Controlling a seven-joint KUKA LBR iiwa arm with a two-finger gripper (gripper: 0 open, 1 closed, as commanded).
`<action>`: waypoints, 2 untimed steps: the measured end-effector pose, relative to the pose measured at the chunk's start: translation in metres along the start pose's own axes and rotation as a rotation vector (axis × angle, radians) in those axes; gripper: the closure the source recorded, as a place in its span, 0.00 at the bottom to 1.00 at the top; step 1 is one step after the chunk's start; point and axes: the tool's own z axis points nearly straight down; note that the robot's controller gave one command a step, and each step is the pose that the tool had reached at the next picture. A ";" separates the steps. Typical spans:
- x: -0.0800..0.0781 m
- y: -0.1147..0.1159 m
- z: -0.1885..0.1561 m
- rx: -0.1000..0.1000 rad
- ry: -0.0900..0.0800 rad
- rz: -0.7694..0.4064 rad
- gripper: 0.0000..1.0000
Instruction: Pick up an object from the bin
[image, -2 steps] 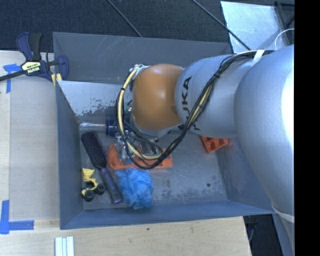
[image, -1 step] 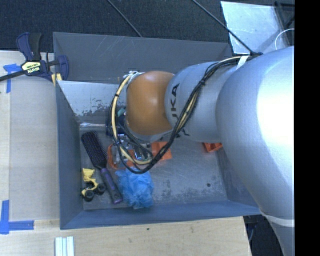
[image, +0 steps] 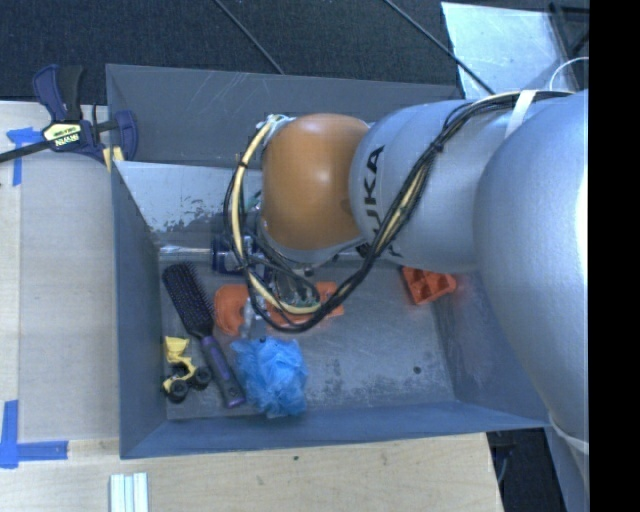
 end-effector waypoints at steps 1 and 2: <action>0.001 0.003 0.017 0.000 0.003 -0.014 0.00; 0.001 -0.010 0.057 0.000 0.009 0.036 0.00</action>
Offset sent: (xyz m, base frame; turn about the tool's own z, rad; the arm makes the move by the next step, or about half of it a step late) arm 0.0026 -0.0090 -0.0549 0.0362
